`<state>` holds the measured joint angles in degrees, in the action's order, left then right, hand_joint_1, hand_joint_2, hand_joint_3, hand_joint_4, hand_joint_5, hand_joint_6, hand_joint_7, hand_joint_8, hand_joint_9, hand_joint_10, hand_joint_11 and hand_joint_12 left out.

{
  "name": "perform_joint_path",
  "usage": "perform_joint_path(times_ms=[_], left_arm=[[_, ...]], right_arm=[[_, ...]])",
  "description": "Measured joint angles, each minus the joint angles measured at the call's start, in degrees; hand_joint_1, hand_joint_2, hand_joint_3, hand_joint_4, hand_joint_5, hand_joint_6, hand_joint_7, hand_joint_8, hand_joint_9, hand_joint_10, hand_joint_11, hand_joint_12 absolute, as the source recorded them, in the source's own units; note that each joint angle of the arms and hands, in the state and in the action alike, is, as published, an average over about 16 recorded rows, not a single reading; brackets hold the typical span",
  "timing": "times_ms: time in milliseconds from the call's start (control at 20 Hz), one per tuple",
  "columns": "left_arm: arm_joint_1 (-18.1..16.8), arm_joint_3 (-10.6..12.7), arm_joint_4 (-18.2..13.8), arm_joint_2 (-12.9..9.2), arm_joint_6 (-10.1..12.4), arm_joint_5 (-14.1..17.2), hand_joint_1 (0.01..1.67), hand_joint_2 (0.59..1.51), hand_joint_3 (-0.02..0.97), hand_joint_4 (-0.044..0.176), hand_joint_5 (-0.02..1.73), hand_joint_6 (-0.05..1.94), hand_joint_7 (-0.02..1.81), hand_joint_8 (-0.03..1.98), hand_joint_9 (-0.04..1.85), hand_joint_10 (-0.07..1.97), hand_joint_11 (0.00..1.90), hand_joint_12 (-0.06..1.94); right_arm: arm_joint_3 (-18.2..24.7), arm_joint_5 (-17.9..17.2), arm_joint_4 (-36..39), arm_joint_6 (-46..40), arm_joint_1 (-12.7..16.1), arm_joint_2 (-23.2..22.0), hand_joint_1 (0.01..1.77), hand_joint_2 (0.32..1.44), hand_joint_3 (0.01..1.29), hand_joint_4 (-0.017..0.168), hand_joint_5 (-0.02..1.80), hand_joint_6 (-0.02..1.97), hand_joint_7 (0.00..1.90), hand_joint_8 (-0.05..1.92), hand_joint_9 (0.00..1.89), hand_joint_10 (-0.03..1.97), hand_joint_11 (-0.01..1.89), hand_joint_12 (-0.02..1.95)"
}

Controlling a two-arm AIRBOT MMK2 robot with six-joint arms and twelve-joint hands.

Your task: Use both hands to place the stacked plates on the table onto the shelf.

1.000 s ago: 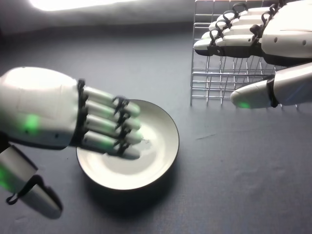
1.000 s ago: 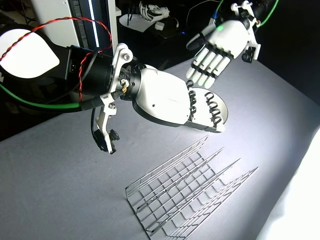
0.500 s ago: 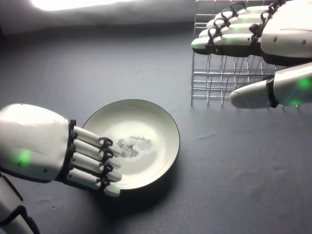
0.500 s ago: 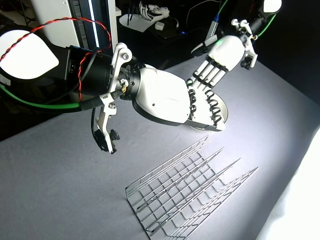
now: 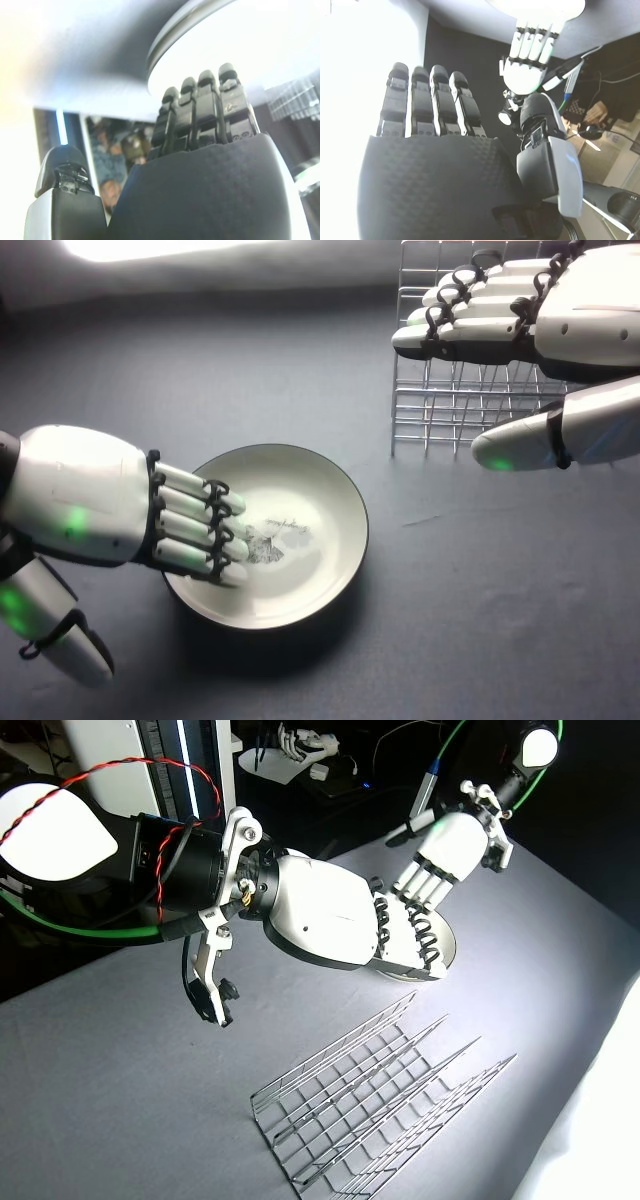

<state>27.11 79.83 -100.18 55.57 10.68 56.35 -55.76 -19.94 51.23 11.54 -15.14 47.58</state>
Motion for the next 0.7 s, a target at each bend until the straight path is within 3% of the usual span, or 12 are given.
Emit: perform_joint_path(times_ms=[350, 700], left_arm=[[-0.2, 4.1, 0.2, 1.6, 0.5, -0.1, 0.02, 1.068, 0.001, 0.002, 0.1, 0.02, 0.09, 0.02, 0.08, 0.01, 0.03, 0.04], [0.2, 5.8, -0.5, 2.1, 0.9, 0.9, 0.02, 1.064, 0.001, 0.004, 0.1, 0.01, 0.09, 0.02, 0.08, 0.01, 0.03, 0.05]], right_arm=[[0.0, -0.2, 0.0, 0.2, -0.1, 0.0, 0.05, 1.3, 0.01, -0.001, 0.1, 0.02, 0.09, 0.01, 0.05, 0.02, 0.02, 0.16], [0.0, -0.3, 0.0, 0.3, -0.1, 0.0, 0.1, 1.31, 0.01, -0.001, 0.15, 0.02, 0.14, 0.01, 0.1, 0.02, 0.02, 0.35]])
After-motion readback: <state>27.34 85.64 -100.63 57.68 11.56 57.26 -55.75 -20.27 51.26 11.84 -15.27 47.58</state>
